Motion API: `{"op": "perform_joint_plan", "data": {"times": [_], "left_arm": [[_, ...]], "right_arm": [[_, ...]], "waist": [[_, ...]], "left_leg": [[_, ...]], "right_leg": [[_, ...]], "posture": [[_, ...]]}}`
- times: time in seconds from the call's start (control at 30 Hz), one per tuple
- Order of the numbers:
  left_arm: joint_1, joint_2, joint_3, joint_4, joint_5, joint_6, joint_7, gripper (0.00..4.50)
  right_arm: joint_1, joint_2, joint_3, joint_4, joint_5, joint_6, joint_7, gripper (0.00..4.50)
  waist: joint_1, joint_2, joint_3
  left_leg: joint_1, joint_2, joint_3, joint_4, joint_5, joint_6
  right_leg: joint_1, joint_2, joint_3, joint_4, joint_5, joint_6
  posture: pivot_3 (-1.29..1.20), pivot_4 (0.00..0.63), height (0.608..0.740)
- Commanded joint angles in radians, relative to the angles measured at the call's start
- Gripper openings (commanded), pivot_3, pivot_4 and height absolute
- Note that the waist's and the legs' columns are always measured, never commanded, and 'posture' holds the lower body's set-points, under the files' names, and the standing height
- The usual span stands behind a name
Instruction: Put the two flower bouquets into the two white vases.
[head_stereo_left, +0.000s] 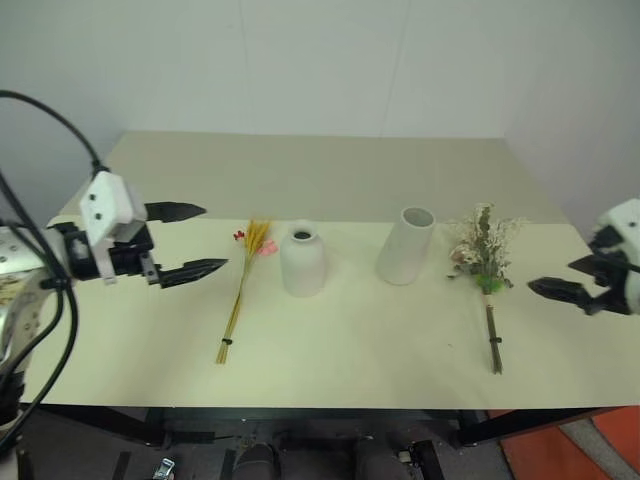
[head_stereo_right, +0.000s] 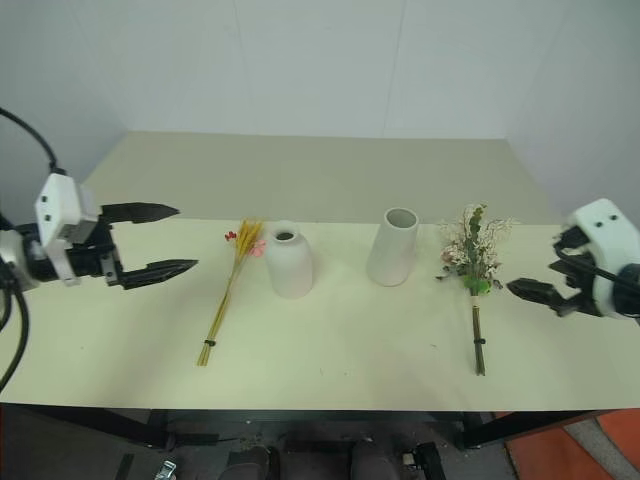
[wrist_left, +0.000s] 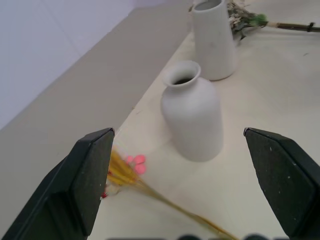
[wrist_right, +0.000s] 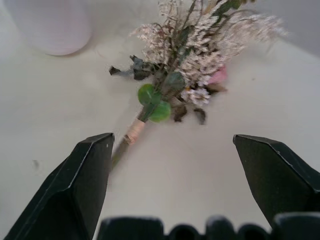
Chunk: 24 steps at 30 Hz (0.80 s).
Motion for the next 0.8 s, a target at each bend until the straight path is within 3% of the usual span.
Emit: {"op": "perform_joint_plan", "data": {"times": [0.03, 0.5, 0.6, 0.8], "left_arm": [[-0.039, -0.005, -0.02, -0.029, -0.012, 0.009, 0.003, 4.5], [-0.007, -0.017, -0.015, -0.074, -0.016, 0.037, 0.016, 4.5], [-0.001, -0.017, -0.013, -0.081, -0.014, 0.039, 0.02, 4.5], [0.033, -0.01, 0.008, -0.101, -0.015, 0.049, 0.039, 4.5]], "right_arm": [[-0.103, 0.043, 0.072, 0.066, -0.009, 0.112, -0.08, 4.46], [-0.255, 0.214, 0.196, 0.344, -0.042, 0.115, -0.179, 4.46], [-0.307, 0.238, 0.219, 0.429, -0.069, 0.087, -0.2, 3.87], [-0.342, 0.253, 0.25, 0.509, -0.085, 0.062, -0.196, 1.76]], "waist": [[0.001, 0.0, 0.0], [0.001, 0.0, 0.0], [-0.004, 0.0, 0.0], [-0.001, 0.0, 0.0]], "left_leg": [[-0.001, 0.0, 0.0, 0.0, 0.0, 0.0], [-0.005, -0.001, -0.002, 0.001, 0.0, 0.0], [-0.004, -0.001, -0.002, 0.002, 0.0, 0.0], [-0.006, -0.001, -0.002, 0.001, 0.0, 0.001]], "right_leg": [[0.0, 0.0, 0.0, 0.0, 0.0, 0.0], [-0.002, 0.001, 0.0, 0.0, 0.004, 0.008], [-0.002, 0.001, 0.0, 0.0, 0.004, 0.007], [-0.002, 0.001, 0.0, -0.001, 0.004, 0.007]], "posture": [[0.0, 0.15, 0.74], [0.0, 0.15, 0.74], [0.0, 0.15, 0.74], [0.0, 0.15, 0.74]]}}
